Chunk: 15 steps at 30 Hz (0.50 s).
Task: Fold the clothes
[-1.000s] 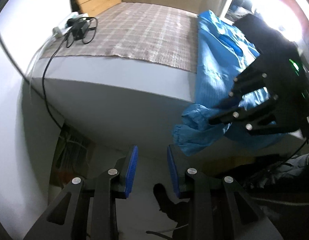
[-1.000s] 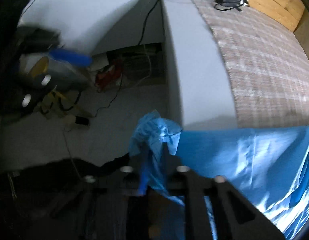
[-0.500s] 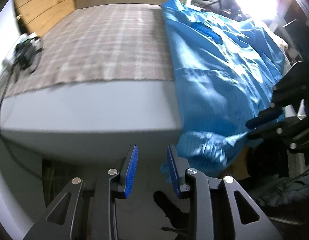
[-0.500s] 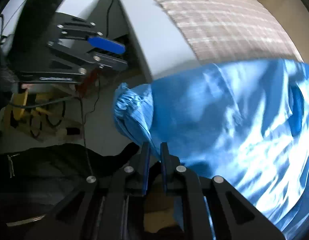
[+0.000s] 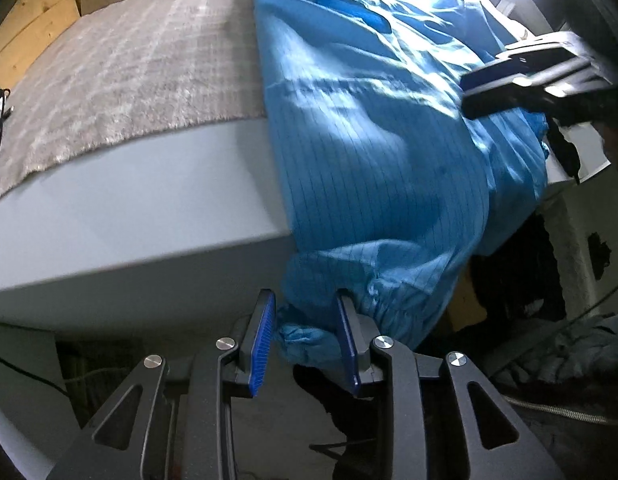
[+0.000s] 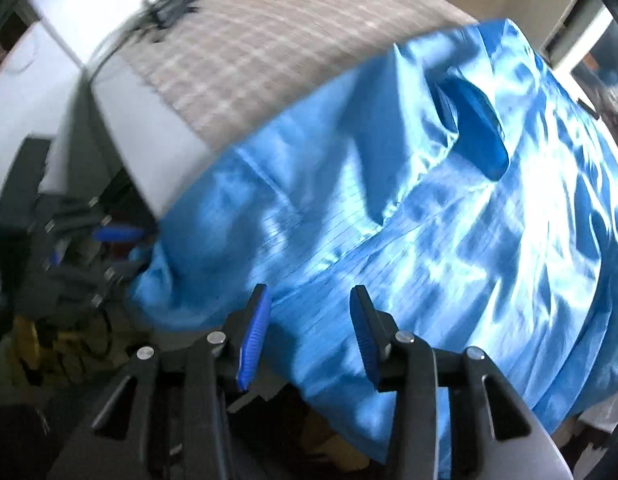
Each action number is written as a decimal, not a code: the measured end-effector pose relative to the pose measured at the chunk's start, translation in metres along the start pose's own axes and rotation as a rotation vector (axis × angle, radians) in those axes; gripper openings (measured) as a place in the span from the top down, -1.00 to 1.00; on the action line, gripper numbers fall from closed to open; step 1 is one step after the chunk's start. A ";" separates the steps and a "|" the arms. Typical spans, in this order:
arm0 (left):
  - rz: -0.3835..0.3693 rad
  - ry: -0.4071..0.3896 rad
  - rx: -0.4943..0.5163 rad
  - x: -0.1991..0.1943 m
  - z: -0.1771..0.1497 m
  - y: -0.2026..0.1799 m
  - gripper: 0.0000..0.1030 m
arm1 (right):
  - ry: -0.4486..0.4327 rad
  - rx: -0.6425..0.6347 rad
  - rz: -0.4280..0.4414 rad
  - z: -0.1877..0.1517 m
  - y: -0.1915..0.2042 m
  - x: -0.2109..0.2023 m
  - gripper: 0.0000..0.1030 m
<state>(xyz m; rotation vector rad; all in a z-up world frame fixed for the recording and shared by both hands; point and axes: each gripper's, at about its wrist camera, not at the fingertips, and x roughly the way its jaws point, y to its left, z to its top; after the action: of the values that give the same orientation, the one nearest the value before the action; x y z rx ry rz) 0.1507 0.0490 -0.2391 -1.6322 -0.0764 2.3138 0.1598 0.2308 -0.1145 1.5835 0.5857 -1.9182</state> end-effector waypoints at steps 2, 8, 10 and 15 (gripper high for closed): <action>-0.005 -0.003 -0.019 -0.004 0.000 0.003 0.43 | 0.015 0.023 0.017 0.004 0.003 0.010 0.21; -0.035 -0.022 -0.110 -0.027 0.015 0.006 0.34 | 0.010 0.044 0.004 0.006 0.005 0.017 0.21; -0.048 -0.020 -0.135 -0.030 0.022 0.002 0.30 | 0.001 0.055 -0.003 0.005 0.004 0.016 0.21; -0.084 0.049 -0.261 -0.008 0.033 0.000 0.36 | -0.035 0.100 -0.024 0.001 -0.004 0.014 0.21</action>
<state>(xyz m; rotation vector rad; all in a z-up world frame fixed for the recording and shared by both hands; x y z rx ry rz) 0.1221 0.0513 -0.2202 -1.7676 -0.4439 2.2761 0.1542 0.2308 -0.1278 1.6075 0.5037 -2.0163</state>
